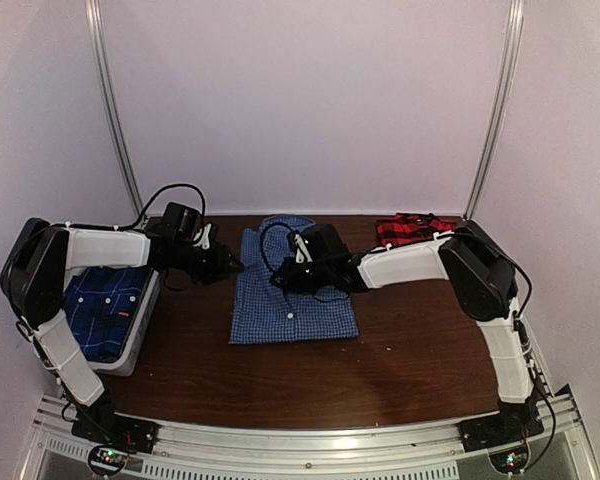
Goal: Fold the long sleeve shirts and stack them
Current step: Smooth out the 2/3-rectangle-folded shirt at the center of the board.
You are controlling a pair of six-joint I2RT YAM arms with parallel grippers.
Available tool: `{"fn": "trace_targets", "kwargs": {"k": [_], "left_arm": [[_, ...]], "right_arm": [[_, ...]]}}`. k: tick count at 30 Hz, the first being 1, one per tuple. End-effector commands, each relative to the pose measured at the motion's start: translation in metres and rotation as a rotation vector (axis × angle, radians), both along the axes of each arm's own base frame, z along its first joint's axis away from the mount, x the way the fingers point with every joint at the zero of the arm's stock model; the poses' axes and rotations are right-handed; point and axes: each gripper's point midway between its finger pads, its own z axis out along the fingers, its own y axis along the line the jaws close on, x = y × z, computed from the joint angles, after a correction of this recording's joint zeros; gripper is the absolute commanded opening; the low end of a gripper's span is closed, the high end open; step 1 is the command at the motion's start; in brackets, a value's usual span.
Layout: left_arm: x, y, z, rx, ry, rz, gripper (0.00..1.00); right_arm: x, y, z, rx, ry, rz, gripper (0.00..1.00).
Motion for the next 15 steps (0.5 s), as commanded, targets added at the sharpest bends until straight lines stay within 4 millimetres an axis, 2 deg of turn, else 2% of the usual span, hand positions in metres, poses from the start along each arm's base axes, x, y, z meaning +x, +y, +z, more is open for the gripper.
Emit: {"fn": "trace_targets", "kwargs": {"k": [1,4,8,12,15], "left_arm": [[0.005,-0.002,0.024,-0.021,-0.066,-0.012,0.50],[0.004,-0.004,0.023,-0.024,-0.060,-0.016,0.47],[0.003,-0.007,0.020,-0.034,-0.054,-0.026,0.43],[0.001,-0.014,0.015,-0.033,-0.044,-0.039,0.40],[0.000,-0.021,0.011,-0.032,-0.038,-0.053,0.36]], "right_arm": [[0.030,-0.014,-0.006,-0.147,-0.103,-0.047,0.10],[0.042,-0.023,-0.017,-0.195,-0.097,-0.068,0.11],[0.053,-0.032,-0.019,-0.225,-0.104,-0.090,0.28],[0.063,-0.045,-0.010,-0.256,-0.125,-0.120,0.39],[0.070,-0.055,0.006,-0.263,-0.150,-0.143,0.44]]}}
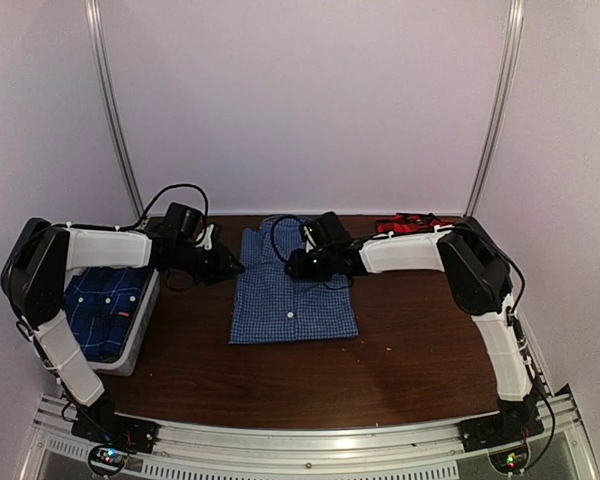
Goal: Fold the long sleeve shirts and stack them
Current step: Smooth out the 2/3-rectangle-folded shirt at the center of the board.
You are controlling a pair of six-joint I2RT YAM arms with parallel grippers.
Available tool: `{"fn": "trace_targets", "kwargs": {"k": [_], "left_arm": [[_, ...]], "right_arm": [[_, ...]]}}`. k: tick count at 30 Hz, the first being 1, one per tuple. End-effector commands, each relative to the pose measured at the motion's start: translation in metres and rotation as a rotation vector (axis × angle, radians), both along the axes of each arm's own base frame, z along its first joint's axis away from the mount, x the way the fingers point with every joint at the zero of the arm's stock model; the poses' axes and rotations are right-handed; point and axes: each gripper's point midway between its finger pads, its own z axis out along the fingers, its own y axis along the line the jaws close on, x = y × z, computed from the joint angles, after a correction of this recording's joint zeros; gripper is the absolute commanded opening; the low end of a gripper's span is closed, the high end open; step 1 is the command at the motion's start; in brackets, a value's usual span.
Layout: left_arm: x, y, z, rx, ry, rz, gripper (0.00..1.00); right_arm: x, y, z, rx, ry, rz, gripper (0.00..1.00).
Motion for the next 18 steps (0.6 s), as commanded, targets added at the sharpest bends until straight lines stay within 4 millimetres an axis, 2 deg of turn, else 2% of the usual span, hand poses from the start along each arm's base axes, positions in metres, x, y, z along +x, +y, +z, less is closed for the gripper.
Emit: {"fn": "trace_targets", "kwargs": {"k": [1,5,10,14,18], "left_arm": [[0.004,-0.019,0.009,-0.027,-0.036,-0.040,0.35],[0.006,-0.030,0.004,-0.033,-0.031,-0.059,0.29],[0.015,-0.040,-0.004,-0.033,-0.026,-0.068,0.25],[0.028,-0.041,-0.015,-0.008,-0.023,-0.047,0.23],[0.042,-0.039,-0.028,0.023,-0.017,-0.019,0.22]], "right_arm": [[0.016,-0.018,0.029,-0.044,-0.069,-0.045,0.44],[0.010,-0.019,0.049,-0.026,-0.086,-0.029,0.45],[-0.014,-0.009,0.059,0.033,-0.064,0.029,0.40],[-0.033,0.009,0.054,0.074,-0.043,0.109,0.36],[-0.042,0.021,0.027,0.076,0.008,0.182,0.33]]}}
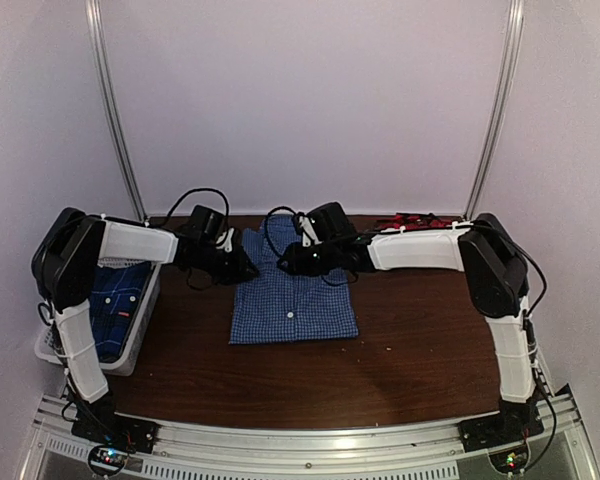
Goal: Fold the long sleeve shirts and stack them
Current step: Smooth out the 2/3-rectangle-folded shirt at the center of the board.
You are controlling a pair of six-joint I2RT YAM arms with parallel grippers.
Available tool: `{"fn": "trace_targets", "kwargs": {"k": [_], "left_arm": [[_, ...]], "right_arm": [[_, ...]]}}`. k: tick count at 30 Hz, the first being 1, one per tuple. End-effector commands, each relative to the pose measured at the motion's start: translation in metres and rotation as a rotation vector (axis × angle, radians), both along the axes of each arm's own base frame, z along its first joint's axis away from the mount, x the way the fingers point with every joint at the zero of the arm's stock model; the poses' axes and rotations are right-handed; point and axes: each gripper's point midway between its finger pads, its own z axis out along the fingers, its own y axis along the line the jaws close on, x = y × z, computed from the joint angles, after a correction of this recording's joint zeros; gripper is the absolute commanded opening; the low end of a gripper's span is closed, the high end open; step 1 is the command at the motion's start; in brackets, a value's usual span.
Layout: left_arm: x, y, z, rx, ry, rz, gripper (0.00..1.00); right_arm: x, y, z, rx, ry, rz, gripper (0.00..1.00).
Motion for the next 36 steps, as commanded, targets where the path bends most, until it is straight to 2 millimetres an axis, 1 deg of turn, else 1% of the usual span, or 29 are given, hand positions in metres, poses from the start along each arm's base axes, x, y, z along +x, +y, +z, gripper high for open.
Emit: {"fn": "trace_targets", "kwargs": {"k": [1,4,8,10,13,16,19,23,26,28,31,34,36], "left_arm": [[0.027,-0.001,-0.002,0.014,-0.046,0.036,0.21],[0.034,0.006,-0.019,0.044,-0.021,0.053,0.20],[0.040,0.016,-0.037,0.073,0.004,0.074,0.20],[0.041,0.020,-0.041,0.081,0.010,0.082,0.20],[0.042,0.024,-0.044,0.090,0.011,0.087,0.20],[0.043,0.024,-0.044,0.091,0.011,0.082,0.20],[0.043,0.023,-0.043,0.092,0.011,0.075,0.20],[0.047,0.022,-0.036,0.097,-0.002,0.068,0.20],[0.051,0.019,-0.029,0.090,-0.015,0.062,0.20],[0.053,0.017,-0.024,0.085,-0.024,0.057,0.20],[0.057,0.015,-0.015,0.081,-0.041,0.051,0.20],[0.060,0.013,-0.004,0.071,-0.060,0.041,0.21],[0.061,0.011,0.004,0.061,-0.071,0.036,0.21]], "right_arm": [[-0.016,0.015,-0.032,0.001,0.056,0.099,0.33],[-0.011,0.014,-0.052,-0.028,0.067,0.109,0.33],[0.009,0.007,-0.075,-0.063,0.089,0.083,0.33],[0.018,0.000,-0.087,-0.084,0.110,0.051,0.33],[0.029,-0.010,-0.092,-0.065,0.150,0.007,0.33],[0.034,-0.014,-0.080,-0.031,0.150,-0.002,0.35],[0.038,-0.019,-0.058,-0.020,0.114,0.000,0.40],[0.042,-0.032,-0.027,-0.010,0.062,-0.008,0.46],[0.044,-0.043,-0.008,0.002,0.030,-0.006,0.49],[0.042,-0.047,0.003,0.001,0.008,0.001,0.51],[0.035,-0.053,0.020,0.005,-0.024,0.012,0.53],[0.025,-0.059,0.019,0.002,-0.020,0.015,0.50],[0.017,-0.067,0.011,-0.012,-0.006,0.009,0.45]]}}
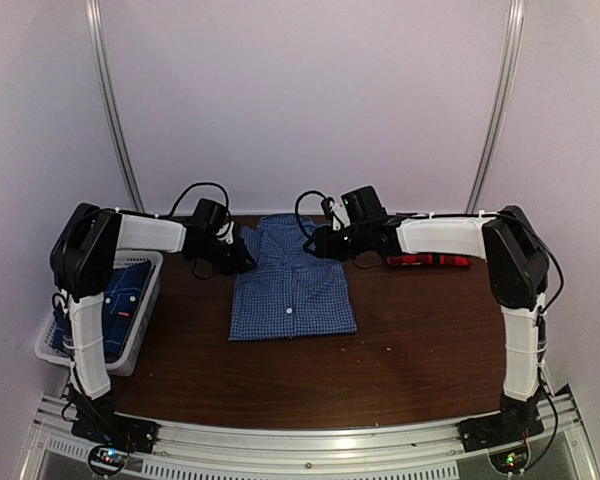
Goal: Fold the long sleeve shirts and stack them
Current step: Smooth out the 2/3-rectangle-folded shirt at the center of the board.
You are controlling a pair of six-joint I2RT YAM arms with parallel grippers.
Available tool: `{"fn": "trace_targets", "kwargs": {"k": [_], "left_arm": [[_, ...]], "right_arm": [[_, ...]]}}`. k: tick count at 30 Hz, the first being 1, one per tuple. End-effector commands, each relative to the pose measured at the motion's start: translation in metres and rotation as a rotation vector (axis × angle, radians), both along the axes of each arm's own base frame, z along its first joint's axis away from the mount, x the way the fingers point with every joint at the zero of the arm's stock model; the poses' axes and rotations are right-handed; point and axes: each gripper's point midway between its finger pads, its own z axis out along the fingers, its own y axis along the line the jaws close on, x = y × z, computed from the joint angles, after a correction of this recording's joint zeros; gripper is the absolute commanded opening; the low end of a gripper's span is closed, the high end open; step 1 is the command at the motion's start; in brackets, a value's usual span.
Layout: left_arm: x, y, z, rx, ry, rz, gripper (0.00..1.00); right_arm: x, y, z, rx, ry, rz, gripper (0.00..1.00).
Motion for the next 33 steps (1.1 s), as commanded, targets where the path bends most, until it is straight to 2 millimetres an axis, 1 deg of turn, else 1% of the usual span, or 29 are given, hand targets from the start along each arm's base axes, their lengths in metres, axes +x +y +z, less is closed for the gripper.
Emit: {"fn": "trace_targets", "kwargs": {"k": [1,3,5,8,11,13,15,18,20,22,24,30,31,32,33], "left_arm": [[0.010,-0.003,0.028,-0.020,-0.066,-0.020,0.21],[0.008,-0.007,0.035,-0.031,-0.076,-0.031,0.21],[0.003,-0.016,0.041,-0.039,-0.084,-0.051,0.21],[-0.004,-0.031,0.044,-0.043,-0.088,-0.075,0.21],[-0.006,-0.041,0.040,-0.052,-0.079,-0.086,0.21],[-0.006,-0.048,0.038,-0.055,-0.076,-0.097,0.21],[-0.002,-0.055,0.037,-0.060,-0.081,-0.104,0.21],[0.005,-0.062,0.032,-0.063,-0.080,-0.111,0.20],[0.009,-0.066,0.022,-0.064,-0.065,-0.116,0.20],[0.013,-0.068,0.014,-0.060,-0.055,-0.116,0.20],[0.019,-0.071,0.005,-0.051,-0.044,-0.117,0.20],[0.031,-0.071,-0.019,-0.020,-0.015,-0.105,0.20],[0.033,-0.070,-0.021,-0.017,-0.013,-0.103,0.20],[0.035,-0.069,-0.022,-0.017,-0.011,-0.099,0.20],[0.037,-0.068,-0.021,-0.016,-0.016,-0.098,0.20]], "right_arm": [[-0.017,-0.014,-0.005,-0.024,-0.001,0.005,0.42],[-0.022,-0.020,-0.014,-0.033,0.007,-0.002,0.37],[-0.025,-0.023,-0.026,-0.050,0.023,-0.003,0.33],[-0.025,-0.023,-0.042,-0.068,0.045,0.000,0.27],[-0.018,-0.025,-0.060,-0.090,0.061,-0.015,0.24],[-0.012,-0.028,-0.075,-0.101,0.088,-0.026,0.23],[-0.006,-0.029,-0.089,-0.108,0.112,-0.034,0.23],[0.000,-0.028,-0.103,-0.118,0.138,-0.043,0.24],[0.004,-0.027,-0.108,-0.120,0.151,-0.048,0.25],[0.006,-0.026,-0.107,-0.118,0.155,-0.049,0.29],[0.008,-0.025,-0.101,-0.113,0.148,-0.050,0.34],[0.012,-0.025,-0.064,-0.097,0.096,-0.051,0.44],[0.011,-0.026,-0.059,-0.099,0.089,-0.050,0.46],[0.011,-0.027,-0.049,-0.096,0.073,-0.052,0.47],[0.011,-0.028,-0.044,-0.098,0.066,-0.053,0.48]]}}
